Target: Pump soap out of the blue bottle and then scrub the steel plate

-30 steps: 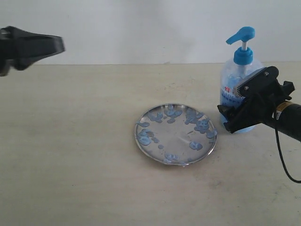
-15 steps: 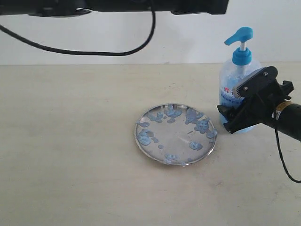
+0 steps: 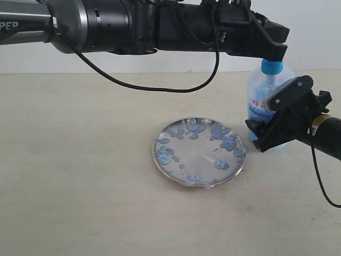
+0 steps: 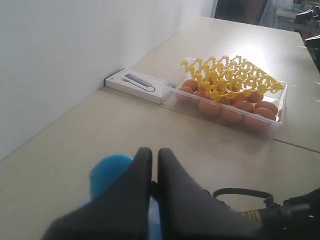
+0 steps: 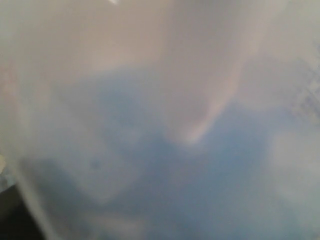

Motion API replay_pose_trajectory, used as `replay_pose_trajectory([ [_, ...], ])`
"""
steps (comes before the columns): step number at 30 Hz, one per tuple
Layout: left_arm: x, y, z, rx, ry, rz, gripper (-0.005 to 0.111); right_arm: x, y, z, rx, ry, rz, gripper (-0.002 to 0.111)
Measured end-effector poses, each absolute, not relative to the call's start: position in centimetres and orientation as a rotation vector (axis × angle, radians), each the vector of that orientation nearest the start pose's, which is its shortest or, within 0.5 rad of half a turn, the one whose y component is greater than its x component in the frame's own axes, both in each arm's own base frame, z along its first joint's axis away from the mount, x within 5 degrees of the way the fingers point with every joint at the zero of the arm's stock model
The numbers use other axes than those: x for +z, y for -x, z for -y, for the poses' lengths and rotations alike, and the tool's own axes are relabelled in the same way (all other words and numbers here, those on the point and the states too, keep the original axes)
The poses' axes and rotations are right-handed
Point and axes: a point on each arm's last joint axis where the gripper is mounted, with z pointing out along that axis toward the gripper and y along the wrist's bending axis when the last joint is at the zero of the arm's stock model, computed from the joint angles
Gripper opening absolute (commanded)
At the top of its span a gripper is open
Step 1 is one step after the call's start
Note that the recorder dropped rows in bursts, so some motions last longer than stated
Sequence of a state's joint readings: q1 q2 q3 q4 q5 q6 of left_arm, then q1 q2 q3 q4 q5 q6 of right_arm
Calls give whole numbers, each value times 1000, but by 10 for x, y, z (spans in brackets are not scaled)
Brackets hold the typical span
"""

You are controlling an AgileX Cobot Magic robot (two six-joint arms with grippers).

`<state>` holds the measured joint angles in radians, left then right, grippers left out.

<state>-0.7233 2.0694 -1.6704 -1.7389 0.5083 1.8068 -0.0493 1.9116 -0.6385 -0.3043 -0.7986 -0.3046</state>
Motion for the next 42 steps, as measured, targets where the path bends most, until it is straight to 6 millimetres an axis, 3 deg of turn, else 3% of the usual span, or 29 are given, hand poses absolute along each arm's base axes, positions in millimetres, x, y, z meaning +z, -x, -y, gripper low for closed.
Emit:
replay_pose_trajectory([
  [10, 296, -348, 359, -849, -1003, -1504, 4, 117, -327, -3, -159, 598, -1882, 0],
  [17, 276, -353, 365, -861, -1010, -1538, 4, 117, -327, -3, -157, 595, -1883, 0],
  [33, 269, -351, 370, -1017, -959, -1606, 4, 117, -327, -3, -154, 589, -1885, 0],
  [36, 255, -352, 373, -1020, -991, -1635, 4, 117, -327, -3, -157, 597, -1883, 0],
  [39, 221, -353, 378, -1018, -1035, -1705, 4, 117, -328, -3, -159, 598, -1881, 0],
  [42, 217, -352, 379, -1041, -1042, -1712, 4, 117, -328, -3, -159, 595, -1881, 0],
])
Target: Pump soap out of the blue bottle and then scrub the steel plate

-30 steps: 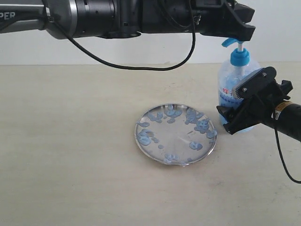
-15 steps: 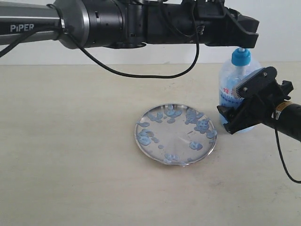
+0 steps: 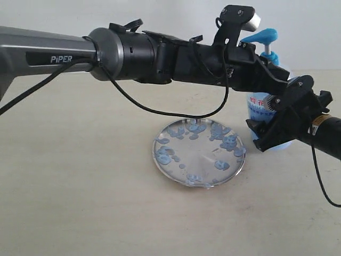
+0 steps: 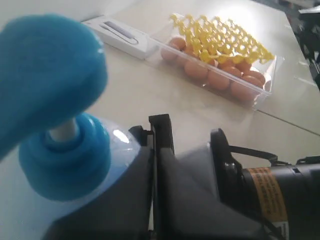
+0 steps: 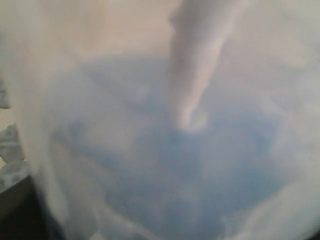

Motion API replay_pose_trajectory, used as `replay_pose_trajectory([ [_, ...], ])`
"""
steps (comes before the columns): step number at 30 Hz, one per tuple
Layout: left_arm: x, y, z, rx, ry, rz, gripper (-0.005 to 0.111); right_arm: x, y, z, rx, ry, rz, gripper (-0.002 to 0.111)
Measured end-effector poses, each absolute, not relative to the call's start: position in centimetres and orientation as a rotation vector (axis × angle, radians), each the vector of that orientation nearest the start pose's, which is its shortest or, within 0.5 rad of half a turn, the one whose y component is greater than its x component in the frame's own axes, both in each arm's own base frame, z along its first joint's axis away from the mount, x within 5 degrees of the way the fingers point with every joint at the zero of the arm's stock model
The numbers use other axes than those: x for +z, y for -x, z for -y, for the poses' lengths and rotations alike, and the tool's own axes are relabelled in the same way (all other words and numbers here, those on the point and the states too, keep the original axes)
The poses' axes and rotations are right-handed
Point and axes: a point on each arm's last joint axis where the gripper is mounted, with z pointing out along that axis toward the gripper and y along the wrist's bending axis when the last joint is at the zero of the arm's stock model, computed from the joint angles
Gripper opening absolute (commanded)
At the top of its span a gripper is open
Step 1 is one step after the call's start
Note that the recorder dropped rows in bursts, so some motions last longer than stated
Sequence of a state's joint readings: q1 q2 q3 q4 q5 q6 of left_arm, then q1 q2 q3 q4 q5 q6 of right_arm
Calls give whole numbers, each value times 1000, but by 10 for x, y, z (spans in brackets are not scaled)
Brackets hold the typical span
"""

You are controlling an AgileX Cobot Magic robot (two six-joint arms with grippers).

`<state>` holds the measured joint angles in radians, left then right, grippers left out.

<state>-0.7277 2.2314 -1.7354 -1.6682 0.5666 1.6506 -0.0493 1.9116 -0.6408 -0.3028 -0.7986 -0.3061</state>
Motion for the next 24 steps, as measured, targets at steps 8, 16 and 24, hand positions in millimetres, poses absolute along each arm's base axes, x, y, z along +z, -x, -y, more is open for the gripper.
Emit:
replay_pose_trajectory([
  [8, 218, -349, 380, -1070, -1060, -1698, 4, 117, -328, -3, -163, 603, -1876, 0],
  [16, 256, -328, 384, -1117, -1145, -1550, 4, 117, -328, -3, -159, 595, -1881, 0],
  [24, 301, -316, 382, -925, -1123, -1445, 4, 117, -328, -3, -164, 589, -1882, 0],
])
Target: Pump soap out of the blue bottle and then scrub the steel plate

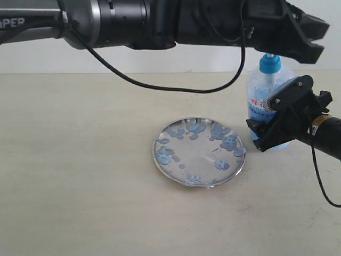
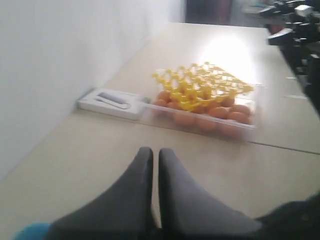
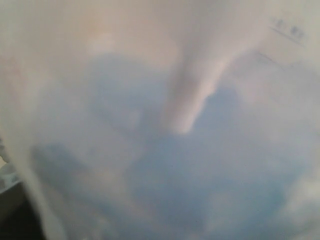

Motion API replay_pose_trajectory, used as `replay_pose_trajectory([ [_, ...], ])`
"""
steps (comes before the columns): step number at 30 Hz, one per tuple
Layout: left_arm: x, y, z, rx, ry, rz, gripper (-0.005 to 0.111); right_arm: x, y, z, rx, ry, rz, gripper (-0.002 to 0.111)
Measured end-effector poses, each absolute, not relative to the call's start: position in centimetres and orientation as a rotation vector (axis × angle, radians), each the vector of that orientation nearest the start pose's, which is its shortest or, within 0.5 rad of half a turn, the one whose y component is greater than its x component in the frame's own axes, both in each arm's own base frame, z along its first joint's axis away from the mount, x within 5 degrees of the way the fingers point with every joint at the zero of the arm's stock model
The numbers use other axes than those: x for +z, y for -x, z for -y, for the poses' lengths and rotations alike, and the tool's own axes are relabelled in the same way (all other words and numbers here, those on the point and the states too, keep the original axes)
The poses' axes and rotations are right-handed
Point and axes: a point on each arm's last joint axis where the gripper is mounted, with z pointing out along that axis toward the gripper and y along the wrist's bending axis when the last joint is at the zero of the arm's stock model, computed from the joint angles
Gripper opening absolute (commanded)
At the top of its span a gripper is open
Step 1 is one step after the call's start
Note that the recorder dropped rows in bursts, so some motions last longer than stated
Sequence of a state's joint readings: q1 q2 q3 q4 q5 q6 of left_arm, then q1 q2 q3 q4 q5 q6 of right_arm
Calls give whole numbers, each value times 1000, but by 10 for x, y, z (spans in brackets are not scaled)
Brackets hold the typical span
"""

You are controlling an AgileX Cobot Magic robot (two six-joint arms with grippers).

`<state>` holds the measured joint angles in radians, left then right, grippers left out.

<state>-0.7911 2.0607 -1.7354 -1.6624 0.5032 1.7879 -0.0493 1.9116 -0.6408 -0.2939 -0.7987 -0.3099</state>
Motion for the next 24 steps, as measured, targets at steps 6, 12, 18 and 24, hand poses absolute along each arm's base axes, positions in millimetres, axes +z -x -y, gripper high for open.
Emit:
replay_pose_trajectory([
  [6, 306, -334, 370, -688, -1014, -1513, 4, 117, -328, -3, -165, 587, -1882, 0],
  [12, 295, -337, 366, -603, -1015, -1548, 4, 117, -328, -3, -165, 585, -1883, 0],
  [18, 288, -337, 364, -585, -1016, -1574, 4, 117, -328, -3, -165, 585, -1883, 0],
  [24, 286, -337, 364, -587, -1019, -1577, 4, 117, -328, -3, -165, 585, -1883, 0],
])
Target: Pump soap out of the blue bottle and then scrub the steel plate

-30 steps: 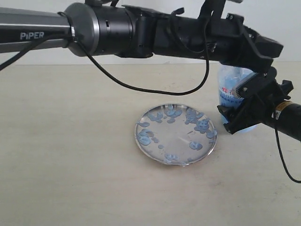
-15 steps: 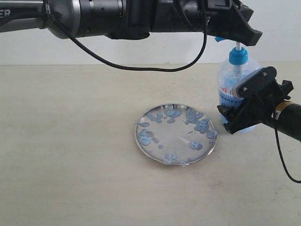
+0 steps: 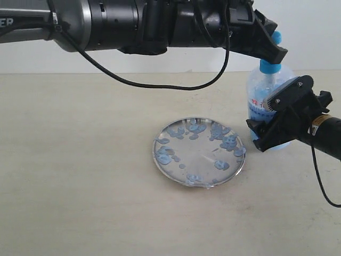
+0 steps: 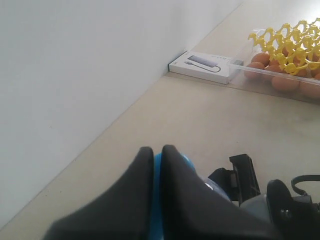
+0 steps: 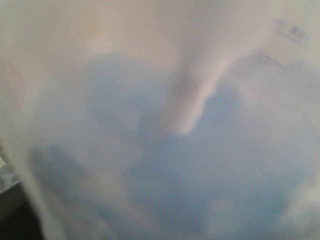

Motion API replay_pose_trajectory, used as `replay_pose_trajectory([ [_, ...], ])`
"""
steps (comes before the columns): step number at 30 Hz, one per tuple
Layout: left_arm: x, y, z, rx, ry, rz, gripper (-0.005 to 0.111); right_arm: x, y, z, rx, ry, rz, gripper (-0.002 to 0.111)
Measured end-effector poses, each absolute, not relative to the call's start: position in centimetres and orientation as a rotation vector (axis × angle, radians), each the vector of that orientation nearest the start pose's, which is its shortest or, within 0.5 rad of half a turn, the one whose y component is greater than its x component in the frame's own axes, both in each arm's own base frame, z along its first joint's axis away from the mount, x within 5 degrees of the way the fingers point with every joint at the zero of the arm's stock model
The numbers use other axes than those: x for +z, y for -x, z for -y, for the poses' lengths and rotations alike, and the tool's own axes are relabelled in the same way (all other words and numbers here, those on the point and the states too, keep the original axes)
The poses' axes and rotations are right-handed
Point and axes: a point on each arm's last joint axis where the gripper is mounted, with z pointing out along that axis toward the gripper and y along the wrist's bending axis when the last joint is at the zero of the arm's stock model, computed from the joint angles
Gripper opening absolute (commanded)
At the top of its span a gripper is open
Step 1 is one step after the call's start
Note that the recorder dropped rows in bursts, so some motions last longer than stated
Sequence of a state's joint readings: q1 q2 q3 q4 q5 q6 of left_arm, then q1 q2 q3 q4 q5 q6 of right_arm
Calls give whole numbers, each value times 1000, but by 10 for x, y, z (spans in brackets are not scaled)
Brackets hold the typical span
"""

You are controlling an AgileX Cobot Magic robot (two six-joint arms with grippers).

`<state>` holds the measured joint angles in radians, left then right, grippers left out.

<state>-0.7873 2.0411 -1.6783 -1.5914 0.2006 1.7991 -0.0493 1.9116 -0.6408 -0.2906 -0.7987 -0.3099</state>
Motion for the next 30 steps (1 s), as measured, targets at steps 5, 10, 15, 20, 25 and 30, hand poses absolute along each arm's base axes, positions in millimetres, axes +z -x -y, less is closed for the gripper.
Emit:
replay_pose_trajectory([
  [5, 282, -336, 366, -614, -1036, -1578, 4, 117, -328, -2, -166, 581, -1884, 0],
  [10, 280, -336, 368, -637, -1036, -1582, 4, 117, -328, -2, -164, 570, -1887, 0],
  [15, 275, -338, 370, -653, -1026, -1598, 4, 117, -328, -2, -162, 565, -1890, 0],
  [20, 272, -339, 372, -674, -1009, -1617, 4, 117, -328, -2, -158, 553, -1893, 0],
  [25, 272, -338, 372, -682, -1010, -1615, 4, 117, -328, -1, -157, 549, -1896, 0],
  [30, 270, -338, 373, -691, -1015, -1617, 4, 117, -328, -1, -155, 545, -1897, 0],
])
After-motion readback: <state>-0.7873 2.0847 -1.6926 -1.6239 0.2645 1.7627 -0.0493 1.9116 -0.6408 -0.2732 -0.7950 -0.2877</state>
